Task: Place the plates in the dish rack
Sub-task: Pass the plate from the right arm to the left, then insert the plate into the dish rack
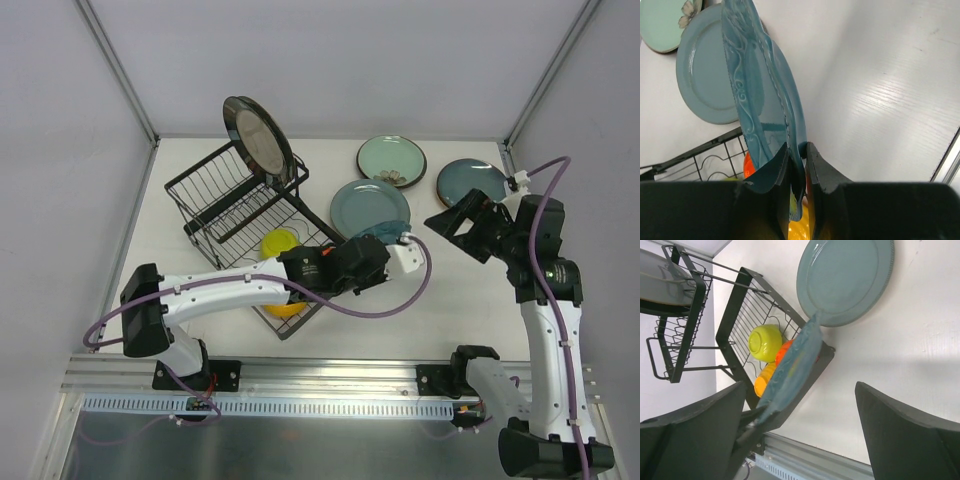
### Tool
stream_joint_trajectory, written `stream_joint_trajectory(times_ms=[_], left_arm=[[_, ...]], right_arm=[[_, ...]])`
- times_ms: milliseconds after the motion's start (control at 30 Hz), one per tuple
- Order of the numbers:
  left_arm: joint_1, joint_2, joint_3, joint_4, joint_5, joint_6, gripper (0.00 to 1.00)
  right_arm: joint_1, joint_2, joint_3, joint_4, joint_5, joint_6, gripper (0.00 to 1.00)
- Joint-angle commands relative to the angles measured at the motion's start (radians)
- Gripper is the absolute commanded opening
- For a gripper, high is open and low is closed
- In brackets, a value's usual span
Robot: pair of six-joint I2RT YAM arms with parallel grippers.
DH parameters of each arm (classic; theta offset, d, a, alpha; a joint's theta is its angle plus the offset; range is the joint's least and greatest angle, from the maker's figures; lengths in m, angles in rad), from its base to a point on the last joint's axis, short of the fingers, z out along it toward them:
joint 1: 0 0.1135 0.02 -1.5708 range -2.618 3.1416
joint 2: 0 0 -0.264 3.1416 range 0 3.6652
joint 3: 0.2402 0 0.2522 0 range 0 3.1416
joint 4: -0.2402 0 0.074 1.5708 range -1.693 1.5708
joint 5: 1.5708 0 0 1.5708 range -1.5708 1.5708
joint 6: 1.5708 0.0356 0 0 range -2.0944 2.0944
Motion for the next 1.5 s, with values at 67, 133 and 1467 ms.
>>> stream_joint_trajectory(times_ms=[67,133,1467], left_arm=[[0.036,-0.092,0.174,0.012,-0.057,-0.122,0.00],[0.044,-0.092,0.229,-0.014,-0.082,-0.153,0.00],[0.036,-0.375,0.471,-0.528,-0.442,-0.739,0.00]], right_arm=[[0.006,-0.031,0.047,-0.034,0.090,-0.058,0.95],[0.006,-0.037,0.049,-0.039,0.112,-0.061,0.95],[0.006,-0.103,-0.033,-0.054,0.178,-0.021,0.95]])
